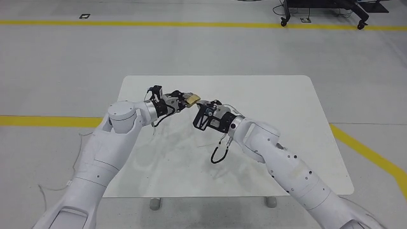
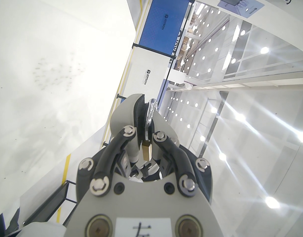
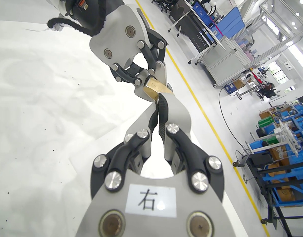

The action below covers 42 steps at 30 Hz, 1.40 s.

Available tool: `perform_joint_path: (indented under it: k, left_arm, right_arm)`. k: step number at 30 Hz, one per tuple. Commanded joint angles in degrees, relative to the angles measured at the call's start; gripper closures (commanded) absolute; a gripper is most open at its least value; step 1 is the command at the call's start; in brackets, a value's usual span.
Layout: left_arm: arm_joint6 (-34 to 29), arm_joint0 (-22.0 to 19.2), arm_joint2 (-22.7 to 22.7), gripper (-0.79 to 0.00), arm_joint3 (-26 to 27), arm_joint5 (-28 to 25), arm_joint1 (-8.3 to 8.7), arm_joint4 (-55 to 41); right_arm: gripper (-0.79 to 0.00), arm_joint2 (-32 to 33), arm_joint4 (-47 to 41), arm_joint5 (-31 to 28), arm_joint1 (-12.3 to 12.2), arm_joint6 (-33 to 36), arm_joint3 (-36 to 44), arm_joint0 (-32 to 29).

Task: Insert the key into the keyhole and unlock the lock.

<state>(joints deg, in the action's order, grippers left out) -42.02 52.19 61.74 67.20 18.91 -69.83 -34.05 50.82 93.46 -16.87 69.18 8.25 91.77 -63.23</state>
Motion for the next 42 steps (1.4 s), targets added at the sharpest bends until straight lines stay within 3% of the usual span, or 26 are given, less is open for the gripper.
perform_joint_path:
  k: [1, 8, 18, 28, 29, 31, 33, 36, 38, 42]
  left_arm:
    - [-0.2, 0.0, -0.1, 0.0, 0.1, 0.0, -0.02, 0.1]
    - [1.6, 0.7, 0.5, 0.0, 1.8, -4.7, 0.07, 2.4]
    - [2.7, 3.7, 2.4, 0.0, 5.7, -10.5, 0.42, 3.4]
    - [2.5, 4.4, 3.0, 0.0, 6.3, -10.5, 0.47, 3.7]
    - [2.4, 4.4, 3.1, 0.0, 6.3, -10.4, 0.45, 3.5]
    - [2.1, 4.5, 3.5, 0.0, 6.2, -10.5, 0.45, 2.7]
    - [1.9, 4.5, 4.0, 0.0, 6.0, -10.4, 0.48, 2.1]
    - [1.7, 4.5, 4.4, 0.0, 6.0, -10.1, 0.53, 1.8]
    - [1.4, 4.5, 4.2, 0.0, 5.8, -9.4, 0.51, 2.0]
    - [1.9, 3.9, 1.8, 0.0, 6.2, -8.2, 0.22, 5.2]
  right_arm:
    - [0.0, 0.2, -0.5, -0.1, 0.1, 0.0, -0.2, 0.0]
    - [0.0, 2.7, -10.5, -2.5, 0.5, -3.0, -1.4, -0.5]
    - [0.0, 7.4, -26.5, -10.7, 0.6, -6.4, -4.9, -0.1]
    - [0.0, 8.9, -29.0, -13.9, 0.4, -6.0, -6.0, 0.1]
    - [-0.123, 8.8, -29.5, -14.3, 0.5, -5.5, -6.2, 0.2]
    - [-0.299, 8.9, -30.2, -14.7, 0.5, -4.7, -6.7, 0.6]
    - [-0.394, 9.2, -31.2, -15.6, 0.5, -4.7, -7.0, 0.8]
    - [-0.659, 10.9, -33.0, -17.9, 0.2, -5.3, -7.1, 0.5]
    - [-0.767, 13.1, -35.0, -18.6, -0.2, -6.3, -7.0, -0.5]
    - [-0.785, 19.8, -38.9, -18.6, -1.3, -8.6, -5.4, -4.0]
